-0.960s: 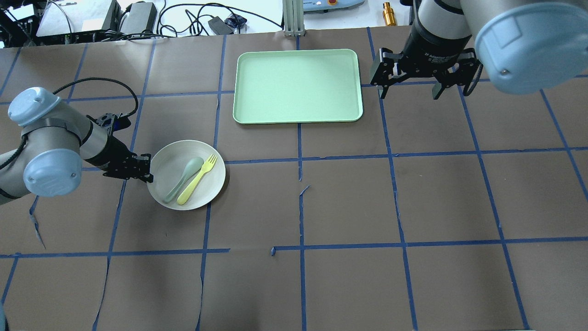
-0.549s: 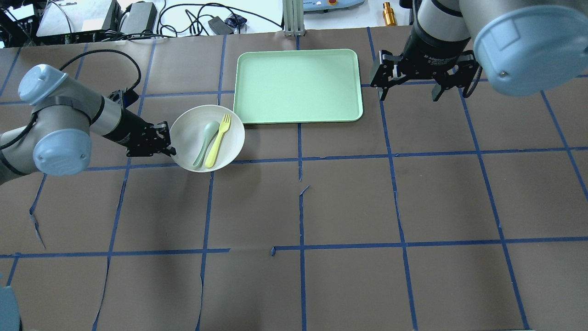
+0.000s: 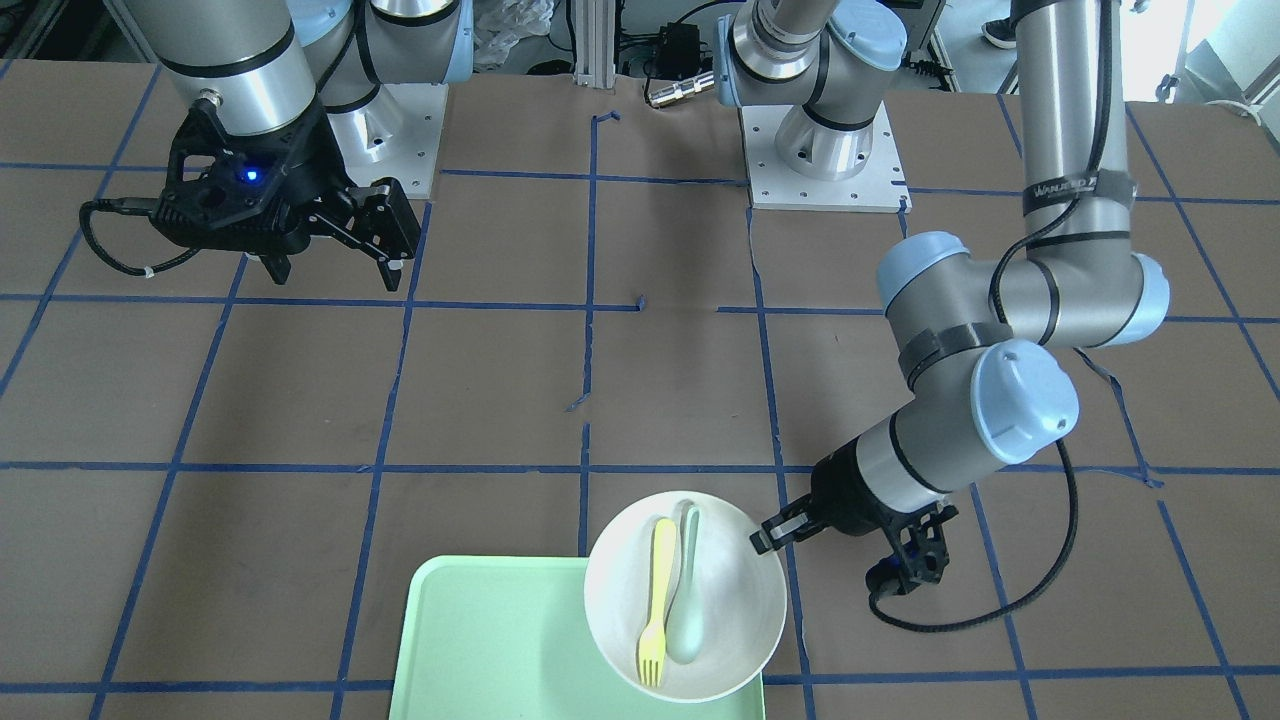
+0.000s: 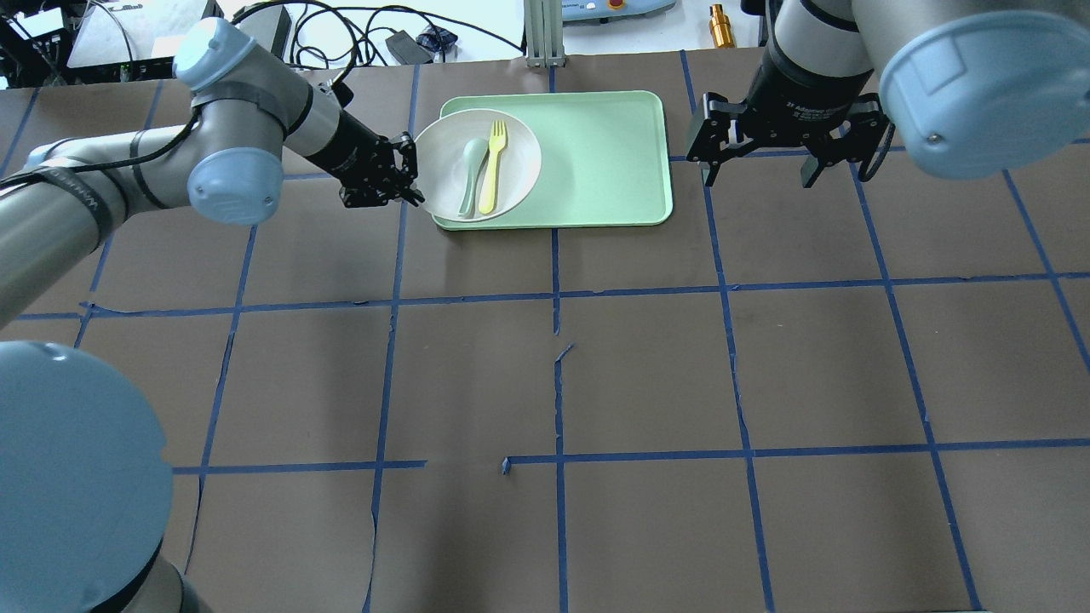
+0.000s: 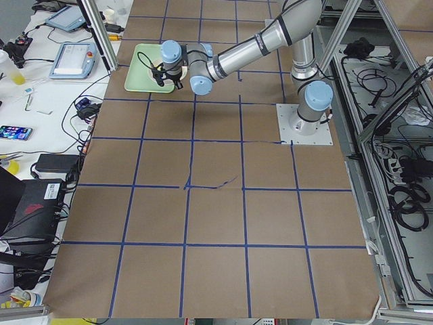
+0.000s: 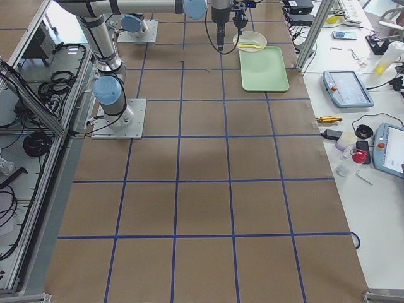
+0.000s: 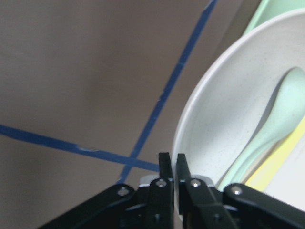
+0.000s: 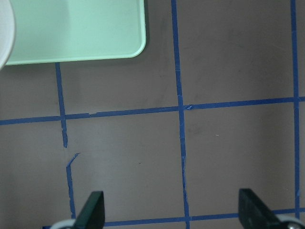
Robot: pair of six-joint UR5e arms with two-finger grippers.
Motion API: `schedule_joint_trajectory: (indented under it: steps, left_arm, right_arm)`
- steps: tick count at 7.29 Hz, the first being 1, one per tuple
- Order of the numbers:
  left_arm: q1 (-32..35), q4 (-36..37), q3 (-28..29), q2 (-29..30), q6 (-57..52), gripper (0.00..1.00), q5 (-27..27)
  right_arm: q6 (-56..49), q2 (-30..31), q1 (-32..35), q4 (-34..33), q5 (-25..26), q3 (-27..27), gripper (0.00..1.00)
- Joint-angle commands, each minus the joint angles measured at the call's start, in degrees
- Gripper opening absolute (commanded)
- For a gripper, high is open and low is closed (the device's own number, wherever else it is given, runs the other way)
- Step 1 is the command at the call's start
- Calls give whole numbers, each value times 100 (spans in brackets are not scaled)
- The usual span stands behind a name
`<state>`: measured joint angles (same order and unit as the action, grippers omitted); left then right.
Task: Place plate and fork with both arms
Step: 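Slide the plate with the left gripper onto the green tray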
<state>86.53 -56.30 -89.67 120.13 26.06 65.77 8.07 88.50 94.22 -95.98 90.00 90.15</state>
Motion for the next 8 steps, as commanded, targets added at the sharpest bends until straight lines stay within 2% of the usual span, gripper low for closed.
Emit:
schedule_joint_trajectory:
  steps: [1,4,8]
  left_arm:
    - [425,84,1053,903,548,0,67]
    - [619,698,1653,1652,935,0,373]
    - [742,717,1847,1777,1041,0,402]
  right_arm:
    - [1,9,0,0,0,3,100]
    - [-8,1,0,0,0,3,100]
    - [-8,0,0,0,0,3,100]
